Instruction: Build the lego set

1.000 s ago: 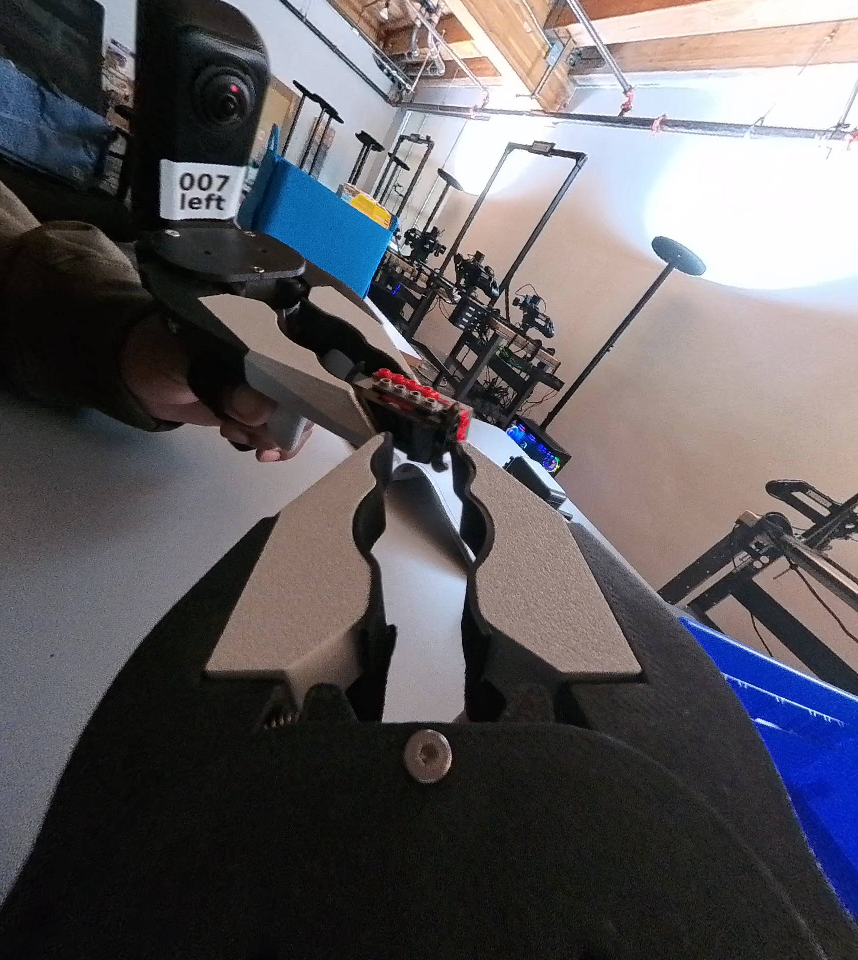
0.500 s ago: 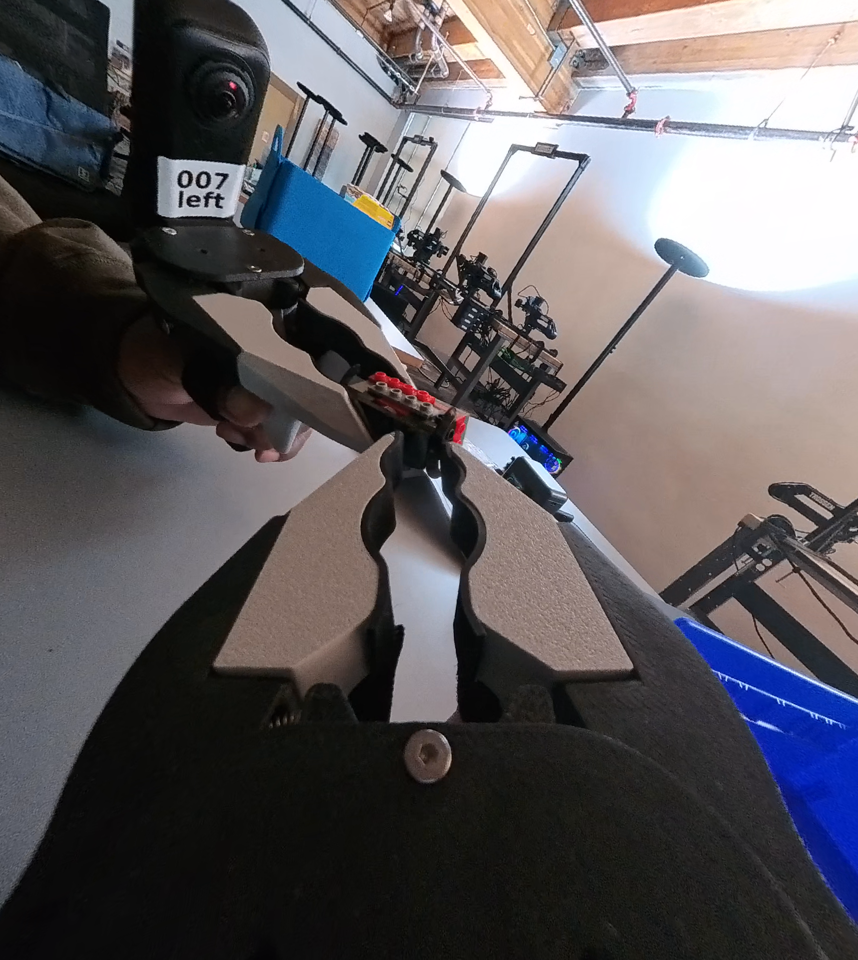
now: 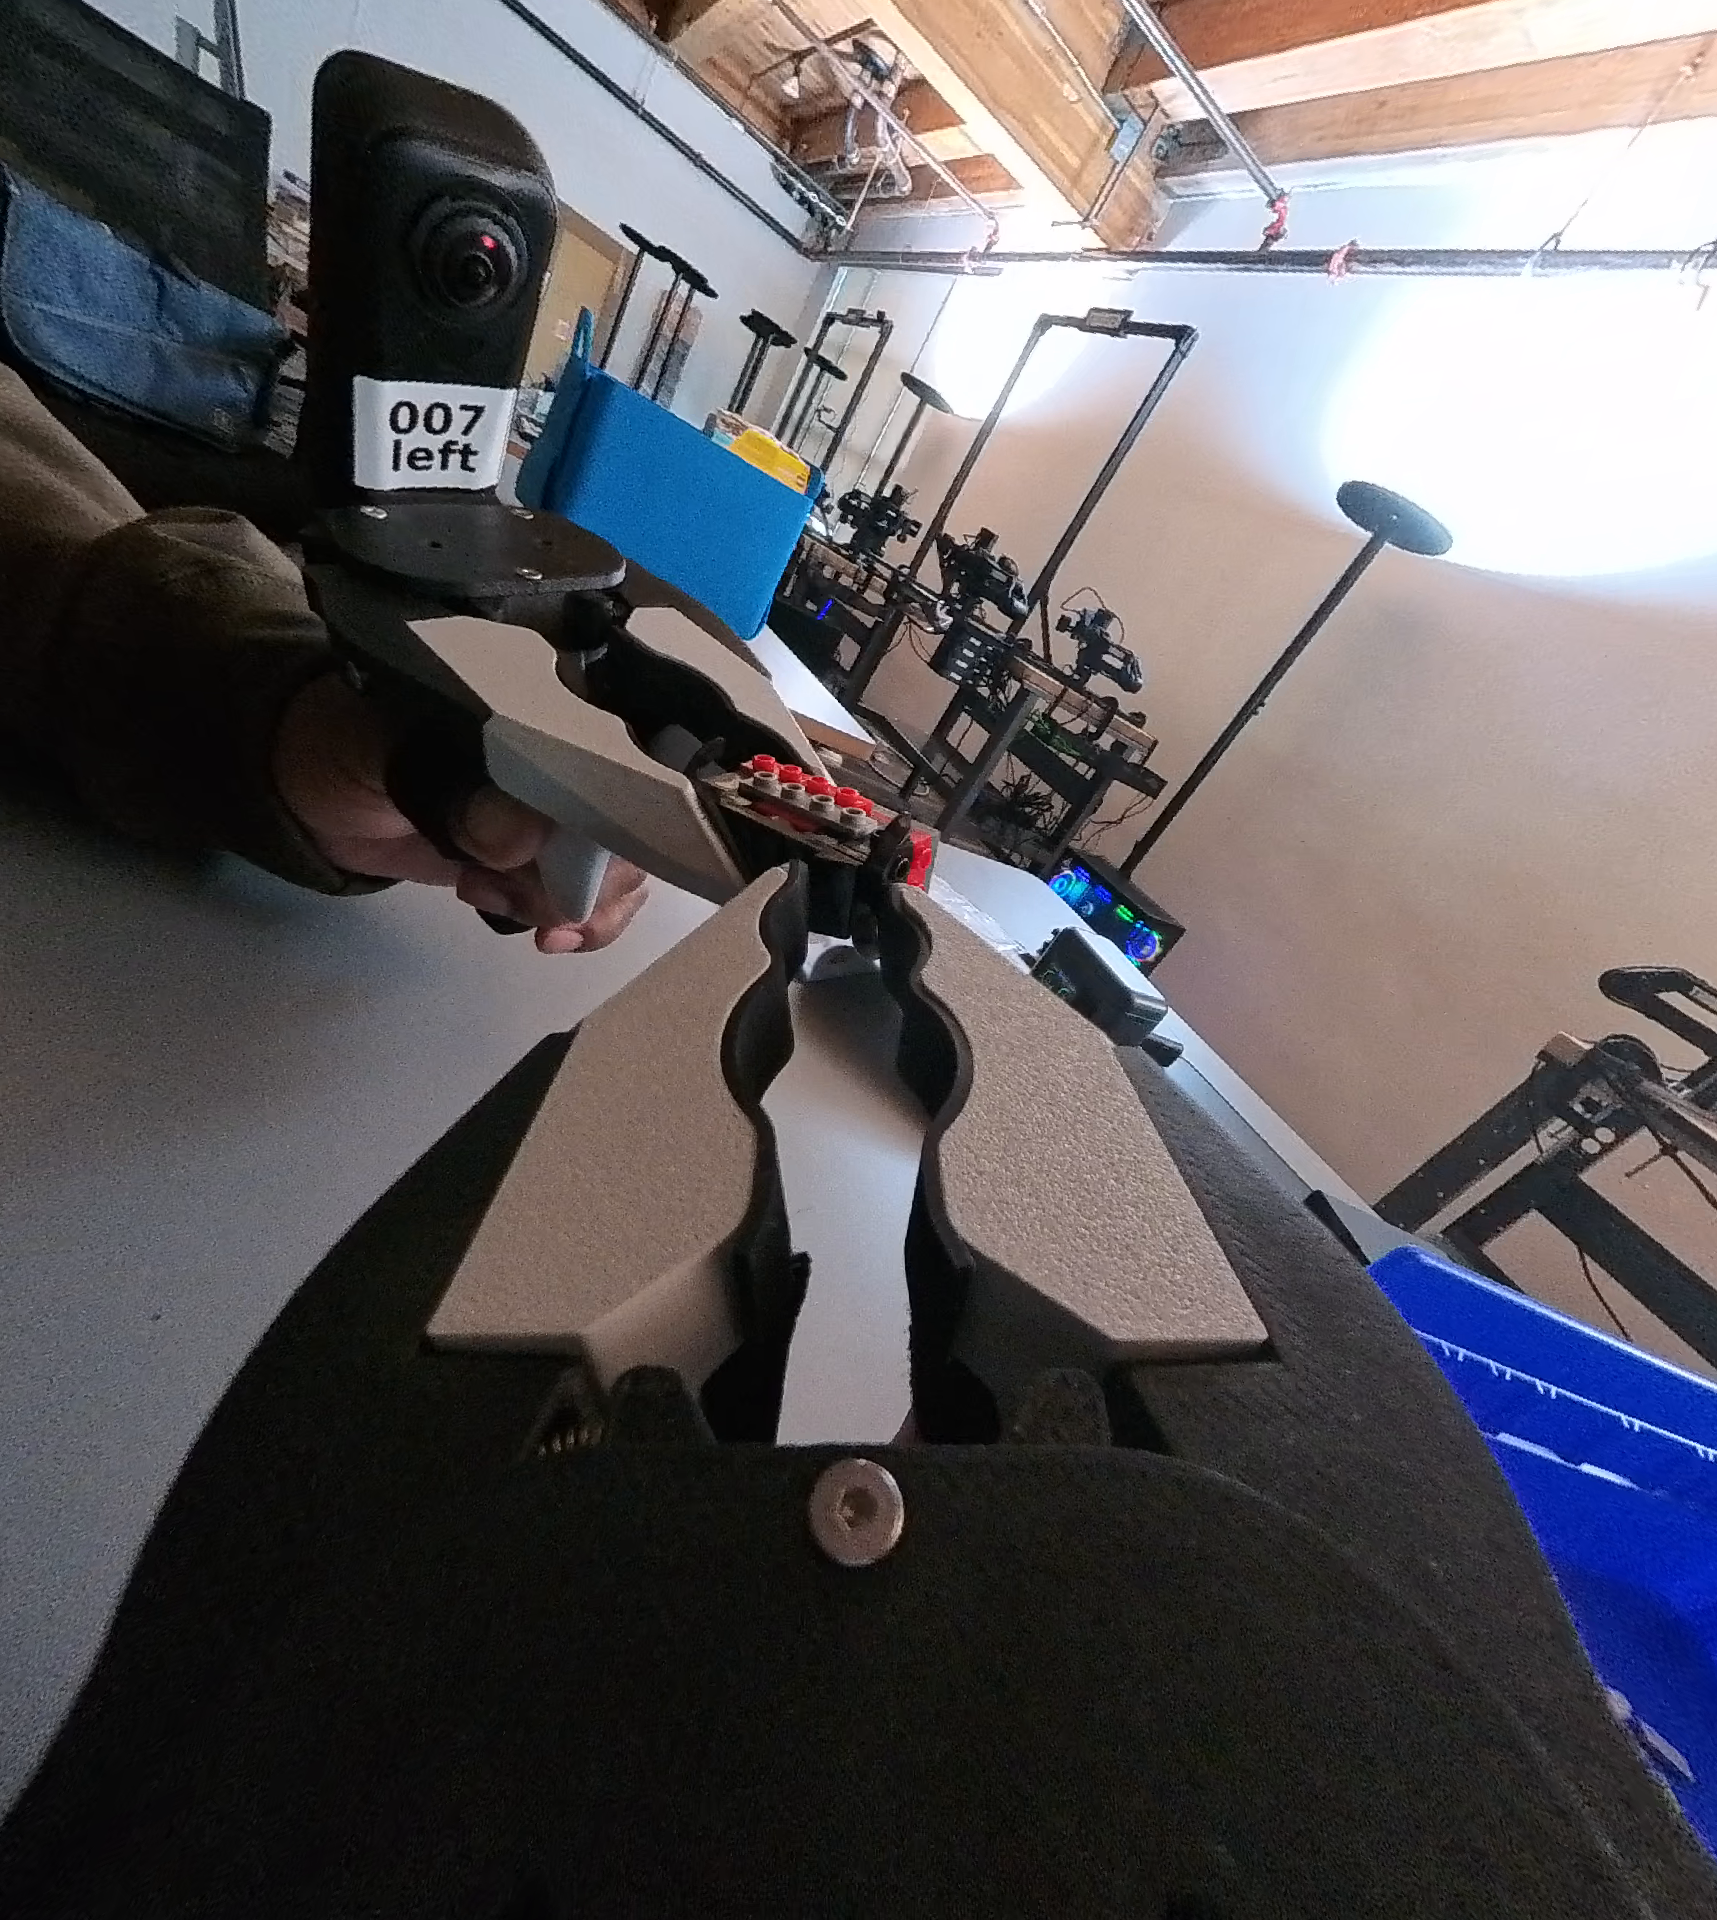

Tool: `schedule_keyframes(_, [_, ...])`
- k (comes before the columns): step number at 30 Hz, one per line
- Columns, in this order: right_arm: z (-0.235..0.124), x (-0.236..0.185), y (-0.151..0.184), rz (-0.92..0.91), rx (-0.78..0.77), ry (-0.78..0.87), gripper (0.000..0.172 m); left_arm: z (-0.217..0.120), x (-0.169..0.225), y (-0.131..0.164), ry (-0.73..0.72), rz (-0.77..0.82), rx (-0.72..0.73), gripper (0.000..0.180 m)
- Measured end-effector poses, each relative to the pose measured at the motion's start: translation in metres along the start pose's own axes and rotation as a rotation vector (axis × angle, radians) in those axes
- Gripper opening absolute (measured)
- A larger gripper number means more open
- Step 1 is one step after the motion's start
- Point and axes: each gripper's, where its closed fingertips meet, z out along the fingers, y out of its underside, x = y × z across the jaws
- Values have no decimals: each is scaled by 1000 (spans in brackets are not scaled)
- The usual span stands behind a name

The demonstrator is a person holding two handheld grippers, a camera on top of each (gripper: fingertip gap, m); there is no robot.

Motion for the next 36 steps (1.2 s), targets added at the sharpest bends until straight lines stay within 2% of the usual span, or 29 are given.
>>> schedule_keyframes(22, [0, 1, -2, 54, 15, -9, 14, -1, 0, -2, 18, -51, 26, 36])
schedule_keyframes(26, [1, 3, -3, 42, 14, 18, 16, 0, -2, -1, 44, -161, 55, 36])
schedule_keyframes(30, [0, 6, -4, 48, 18, 34, 26, -1, -10, 0, 38, -265, 81, 36])
schedule_keyframes(36, [2, 9, -3, 139, 24, 32, 27, -3, -14, -3, 85, -425, 138, 35])
